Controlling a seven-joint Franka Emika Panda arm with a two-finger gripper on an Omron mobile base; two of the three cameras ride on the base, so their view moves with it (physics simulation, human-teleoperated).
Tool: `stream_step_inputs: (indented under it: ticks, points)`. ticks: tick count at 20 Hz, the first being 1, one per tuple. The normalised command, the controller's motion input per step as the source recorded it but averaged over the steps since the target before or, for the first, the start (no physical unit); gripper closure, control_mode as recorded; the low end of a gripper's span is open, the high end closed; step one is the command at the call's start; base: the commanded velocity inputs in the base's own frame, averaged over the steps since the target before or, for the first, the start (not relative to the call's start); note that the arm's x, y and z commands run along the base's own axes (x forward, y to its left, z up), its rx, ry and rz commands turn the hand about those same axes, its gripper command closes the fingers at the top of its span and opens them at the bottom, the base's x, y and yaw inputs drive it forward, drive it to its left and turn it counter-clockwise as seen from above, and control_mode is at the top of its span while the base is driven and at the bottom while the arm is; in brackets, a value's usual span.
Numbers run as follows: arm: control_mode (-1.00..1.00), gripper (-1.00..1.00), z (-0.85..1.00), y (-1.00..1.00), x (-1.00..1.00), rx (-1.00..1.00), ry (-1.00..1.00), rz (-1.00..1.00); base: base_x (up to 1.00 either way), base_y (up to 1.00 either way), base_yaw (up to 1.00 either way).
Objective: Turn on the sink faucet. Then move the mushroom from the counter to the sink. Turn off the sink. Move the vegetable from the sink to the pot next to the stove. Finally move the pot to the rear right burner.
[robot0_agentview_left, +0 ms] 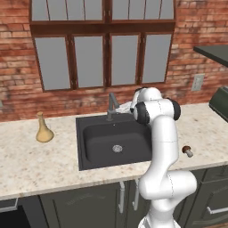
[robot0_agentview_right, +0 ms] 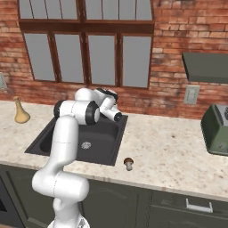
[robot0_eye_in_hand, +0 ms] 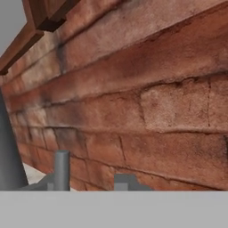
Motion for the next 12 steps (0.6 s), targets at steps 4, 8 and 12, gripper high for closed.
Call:
stream_step_inputs:
  ticks: [4, 8, 12]
  points:
    - [-1.0, 1.0, -0.29, -0.66, 0.0, 0.06, 0.03, 0.0, 0.0, 0.0, 0.0]
    - [-1.0, 1.0, -0.25, -0.68, 0.0, 0.06, 0.04, 0.0, 0.0, 0.0, 0.0]
    - [-1.0, 1.0, -0.25, -0.65, 0.0, 0.04, 0.06, 0.0, 0.0, 0.0, 0.0]
